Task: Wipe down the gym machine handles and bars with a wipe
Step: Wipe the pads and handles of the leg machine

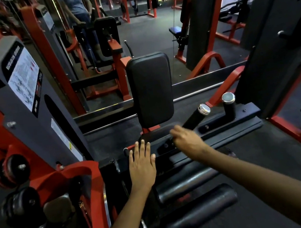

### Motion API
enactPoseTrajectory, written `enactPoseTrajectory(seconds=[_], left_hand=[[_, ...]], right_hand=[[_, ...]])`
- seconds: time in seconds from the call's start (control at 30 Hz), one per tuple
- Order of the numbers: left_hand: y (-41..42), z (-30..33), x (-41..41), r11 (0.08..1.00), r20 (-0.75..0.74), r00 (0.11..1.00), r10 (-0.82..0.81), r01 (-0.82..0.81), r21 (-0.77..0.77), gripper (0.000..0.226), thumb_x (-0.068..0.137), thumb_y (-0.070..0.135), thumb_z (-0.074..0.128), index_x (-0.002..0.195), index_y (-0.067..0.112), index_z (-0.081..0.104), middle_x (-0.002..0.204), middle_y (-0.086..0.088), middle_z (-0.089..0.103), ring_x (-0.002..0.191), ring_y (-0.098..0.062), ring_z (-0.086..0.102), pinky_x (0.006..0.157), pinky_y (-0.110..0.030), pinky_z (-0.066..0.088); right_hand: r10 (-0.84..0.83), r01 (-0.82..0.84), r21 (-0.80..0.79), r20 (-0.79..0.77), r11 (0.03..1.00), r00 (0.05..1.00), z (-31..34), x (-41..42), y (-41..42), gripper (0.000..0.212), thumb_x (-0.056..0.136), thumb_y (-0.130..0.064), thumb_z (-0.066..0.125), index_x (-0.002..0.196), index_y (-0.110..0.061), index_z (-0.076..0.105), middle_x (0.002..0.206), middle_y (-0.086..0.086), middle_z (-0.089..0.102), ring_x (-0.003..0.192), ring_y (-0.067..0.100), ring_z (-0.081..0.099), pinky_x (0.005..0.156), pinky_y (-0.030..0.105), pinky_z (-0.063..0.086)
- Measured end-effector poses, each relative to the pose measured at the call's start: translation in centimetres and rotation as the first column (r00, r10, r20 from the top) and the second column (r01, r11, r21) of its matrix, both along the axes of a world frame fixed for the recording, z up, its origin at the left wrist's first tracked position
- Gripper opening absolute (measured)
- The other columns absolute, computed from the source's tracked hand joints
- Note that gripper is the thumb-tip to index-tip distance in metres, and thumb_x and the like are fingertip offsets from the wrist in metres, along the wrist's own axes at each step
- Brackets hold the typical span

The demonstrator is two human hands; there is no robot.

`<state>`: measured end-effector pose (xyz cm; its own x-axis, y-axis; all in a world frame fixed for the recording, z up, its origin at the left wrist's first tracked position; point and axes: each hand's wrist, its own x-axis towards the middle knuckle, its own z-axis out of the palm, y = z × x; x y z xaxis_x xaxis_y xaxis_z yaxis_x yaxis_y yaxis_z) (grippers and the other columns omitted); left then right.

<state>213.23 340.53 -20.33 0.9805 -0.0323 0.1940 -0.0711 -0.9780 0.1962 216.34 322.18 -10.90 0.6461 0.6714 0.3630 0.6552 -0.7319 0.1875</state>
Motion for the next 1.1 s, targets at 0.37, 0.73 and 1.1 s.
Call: enactPoseTrajectory(seconds=[0.37,0.73,1.1], left_hand=[[0.1,-0.2,0.1,1.000,-0.020,1.000,0.001,-0.001,0.001,0.067,0.104,0.039,0.002,0.137,0.010,0.053,0.145,-0.009,0.049,0.138,-0.028,0.041,0.112,-0.042,0.021],[-0.1,0.1,0.2,1.000,-0.073,0.997,-0.009,0.011,0.027,0.078,0.089,0.046,-0.014,0.153,0.018,0.019,0.162,-0.001,0.009,0.150,-0.020,0.000,0.118,-0.037,-0.005],[-0.3,0.4,0.1,0.998,-0.089,0.996,0.014,-0.008,0.067,0.080,0.086,0.044,-0.019,0.154,0.019,0.014,0.163,-0.002,0.004,0.150,-0.021,-0.004,0.121,-0.041,0.000]], right_hand=[[-0.383,0.362,0.930,-0.357,-0.061,0.852,1.9,-2.0,-3.0,0.013,0.085,0.002,0.057,0.084,-0.011,0.056,0.090,0.004,0.052,0.081,0.010,0.051,0.075,0.019,0.043],[-0.289,0.517,0.733,-0.662,-0.443,0.692,-2.3,-0.9,-2.3,0.014,0.086,-0.002,0.058,0.097,-0.011,0.063,0.097,0.009,0.060,0.088,0.018,0.055,0.081,0.024,0.041],[-0.071,0.868,0.497,-0.866,0.000,0.496,-5.2,-0.1,-0.5,0.018,0.094,-0.015,0.051,0.096,-0.008,0.067,0.087,0.008,0.063,0.084,0.020,0.058,0.063,0.024,0.044]])
